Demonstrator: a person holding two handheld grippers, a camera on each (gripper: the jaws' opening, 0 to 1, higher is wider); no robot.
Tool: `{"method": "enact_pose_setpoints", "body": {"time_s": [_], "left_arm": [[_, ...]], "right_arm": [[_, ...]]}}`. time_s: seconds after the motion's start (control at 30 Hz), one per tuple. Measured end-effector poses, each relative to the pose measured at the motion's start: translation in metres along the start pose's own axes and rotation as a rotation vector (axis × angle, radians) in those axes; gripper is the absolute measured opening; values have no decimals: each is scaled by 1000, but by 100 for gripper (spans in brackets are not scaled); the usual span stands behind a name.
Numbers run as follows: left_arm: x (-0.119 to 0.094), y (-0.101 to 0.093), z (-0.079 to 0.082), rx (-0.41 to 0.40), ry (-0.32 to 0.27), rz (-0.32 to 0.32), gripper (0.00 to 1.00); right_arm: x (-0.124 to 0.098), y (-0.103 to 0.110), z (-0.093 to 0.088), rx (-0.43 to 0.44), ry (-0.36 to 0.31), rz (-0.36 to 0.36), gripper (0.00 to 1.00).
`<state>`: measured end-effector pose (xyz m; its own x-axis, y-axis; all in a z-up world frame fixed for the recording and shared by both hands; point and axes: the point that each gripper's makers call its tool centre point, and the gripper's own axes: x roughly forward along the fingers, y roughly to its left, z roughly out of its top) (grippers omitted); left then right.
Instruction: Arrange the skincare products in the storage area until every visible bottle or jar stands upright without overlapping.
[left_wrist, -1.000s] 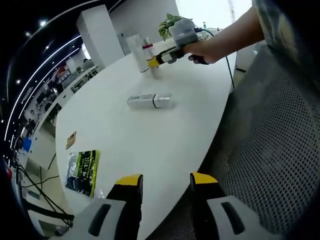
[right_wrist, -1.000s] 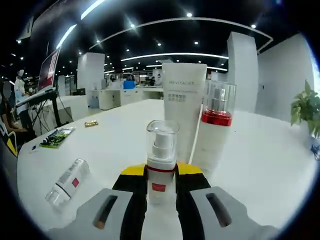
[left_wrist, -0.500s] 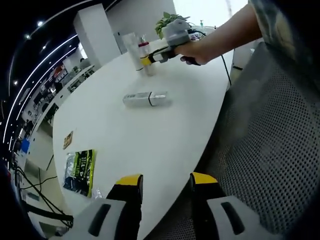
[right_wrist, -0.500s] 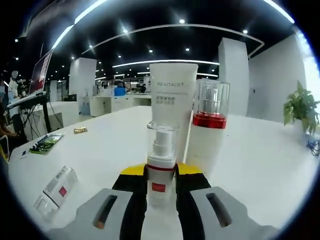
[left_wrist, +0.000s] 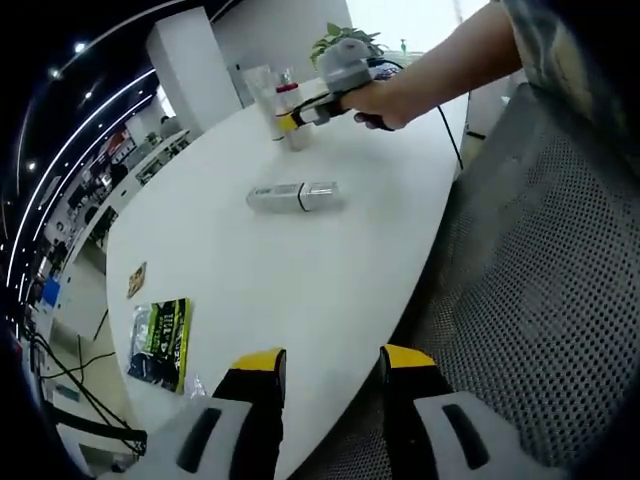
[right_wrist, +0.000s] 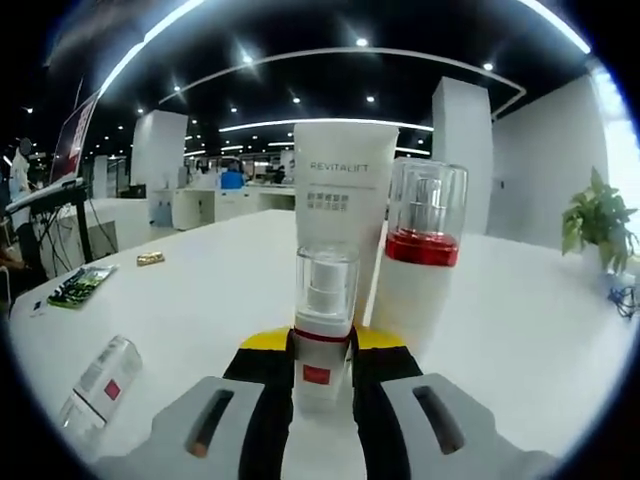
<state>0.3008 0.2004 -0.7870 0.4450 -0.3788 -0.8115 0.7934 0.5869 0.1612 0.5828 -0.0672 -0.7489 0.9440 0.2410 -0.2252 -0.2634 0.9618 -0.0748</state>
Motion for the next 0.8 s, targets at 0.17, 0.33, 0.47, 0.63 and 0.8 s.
{"method": "enact_pose_setpoints", "body": {"time_s": [0.17,0.33,0.47,0.63,0.8], "left_arm": [[0,0,0,1,-2,-1,38],[0,0,1,2,-8,2,38],[0,0,2,4,-9,3,38],[0,1,2,5,-13,10,38],[0,2,2,-2,-14,12,38]], "right_arm": [[1,2,0,-9,13,6,21],[-1,5,0,-14,14,17,27],[-9,7,3,9,12,18,31],[-27,9,8,61,11,29,38],[-51,41,-8,165,131,136,47]]}}
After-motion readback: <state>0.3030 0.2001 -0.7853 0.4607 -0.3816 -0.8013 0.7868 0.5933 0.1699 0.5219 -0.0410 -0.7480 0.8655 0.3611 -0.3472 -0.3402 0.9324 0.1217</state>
